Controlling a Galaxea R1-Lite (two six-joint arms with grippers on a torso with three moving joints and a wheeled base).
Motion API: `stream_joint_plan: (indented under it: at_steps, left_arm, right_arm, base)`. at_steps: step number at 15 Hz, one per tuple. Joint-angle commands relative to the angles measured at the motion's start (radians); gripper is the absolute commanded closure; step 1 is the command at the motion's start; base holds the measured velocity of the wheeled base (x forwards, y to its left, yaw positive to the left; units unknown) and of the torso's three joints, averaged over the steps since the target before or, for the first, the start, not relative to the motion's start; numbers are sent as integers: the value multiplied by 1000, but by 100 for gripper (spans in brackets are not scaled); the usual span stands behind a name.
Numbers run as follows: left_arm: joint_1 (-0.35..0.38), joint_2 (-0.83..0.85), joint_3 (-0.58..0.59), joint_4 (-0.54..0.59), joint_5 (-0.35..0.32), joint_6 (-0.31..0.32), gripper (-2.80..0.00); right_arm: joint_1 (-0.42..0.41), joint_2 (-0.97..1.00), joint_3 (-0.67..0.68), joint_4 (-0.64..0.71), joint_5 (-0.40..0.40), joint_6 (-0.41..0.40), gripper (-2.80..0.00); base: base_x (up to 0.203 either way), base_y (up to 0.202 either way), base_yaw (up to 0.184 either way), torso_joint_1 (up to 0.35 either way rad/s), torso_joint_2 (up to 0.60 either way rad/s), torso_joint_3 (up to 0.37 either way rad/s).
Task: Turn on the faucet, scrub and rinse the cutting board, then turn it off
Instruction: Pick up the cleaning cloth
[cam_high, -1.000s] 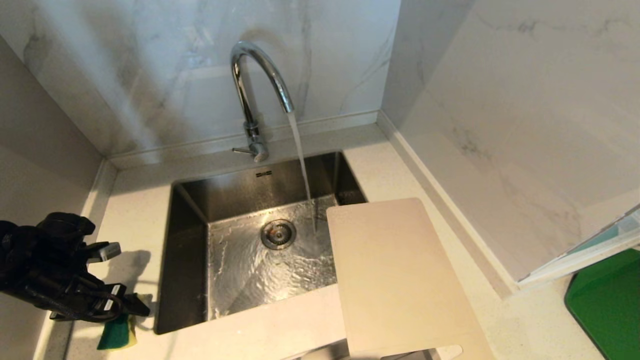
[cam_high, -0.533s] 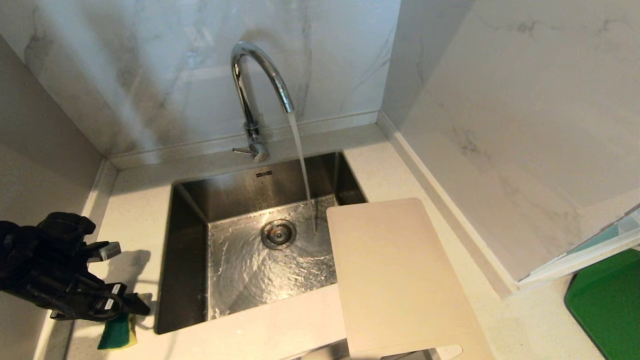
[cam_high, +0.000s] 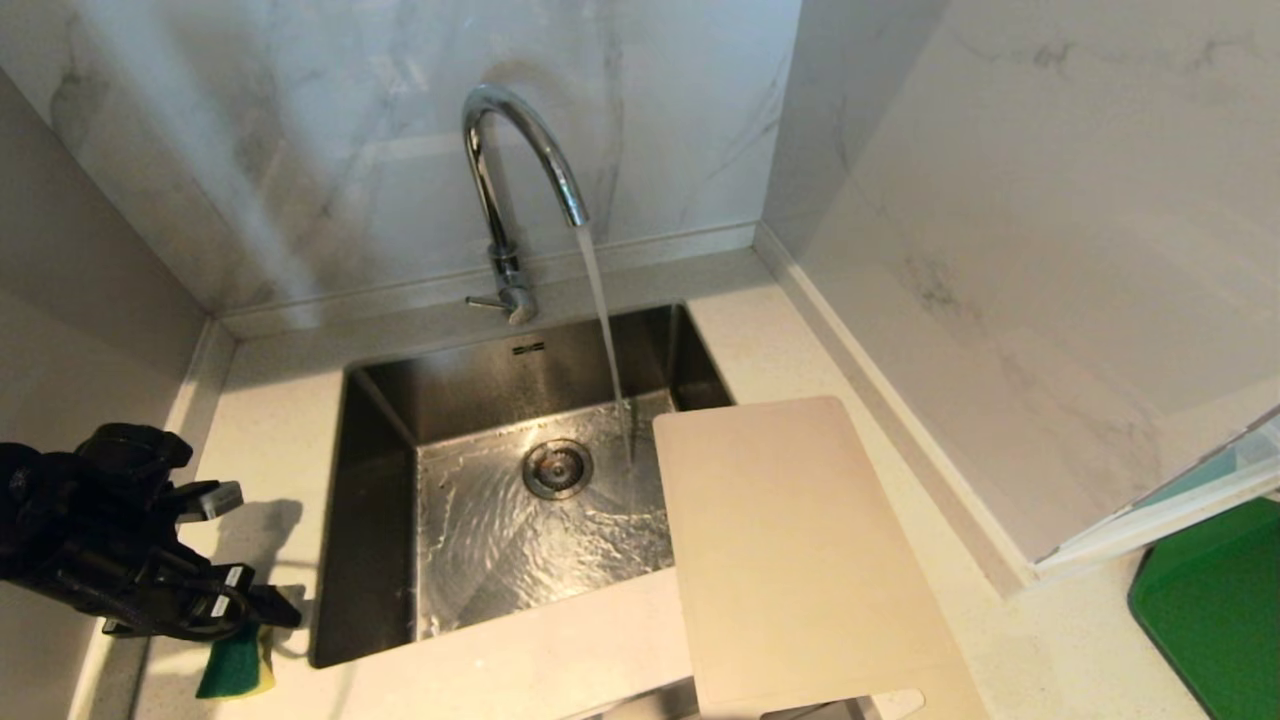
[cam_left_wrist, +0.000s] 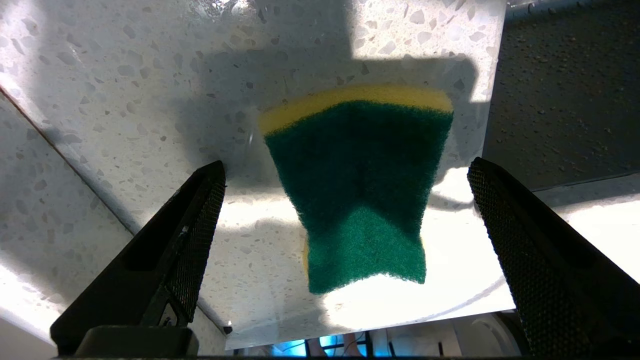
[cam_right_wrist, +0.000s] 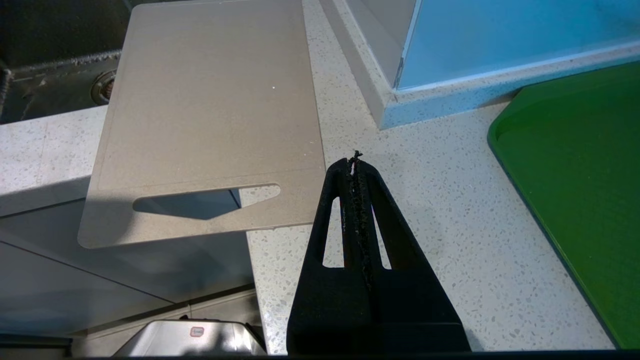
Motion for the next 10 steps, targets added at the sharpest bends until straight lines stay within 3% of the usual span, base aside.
stream_joint_plan:
  at_steps: [1, 2, 10]
  left_arm:
    - [-1, 10, 6, 2, -1, -1, -280]
    - [-1, 17, 8, 2, 5, -1, 0]
    - [-7, 28, 8, 0, 15, -27, 0]
  right_arm:
    - [0, 0, 2, 0, 0, 0, 0]
    - [0, 0, 2, 0, 0, 0, 0]
    - [0, 0, 1, 0, 0, 0, 0]
  base:
    - [0, 0, 0, 0, 0, 0]
    - [0, 0, 0, 0, 0, 0]
    - [0, 0, 0, 0, 0, 0]
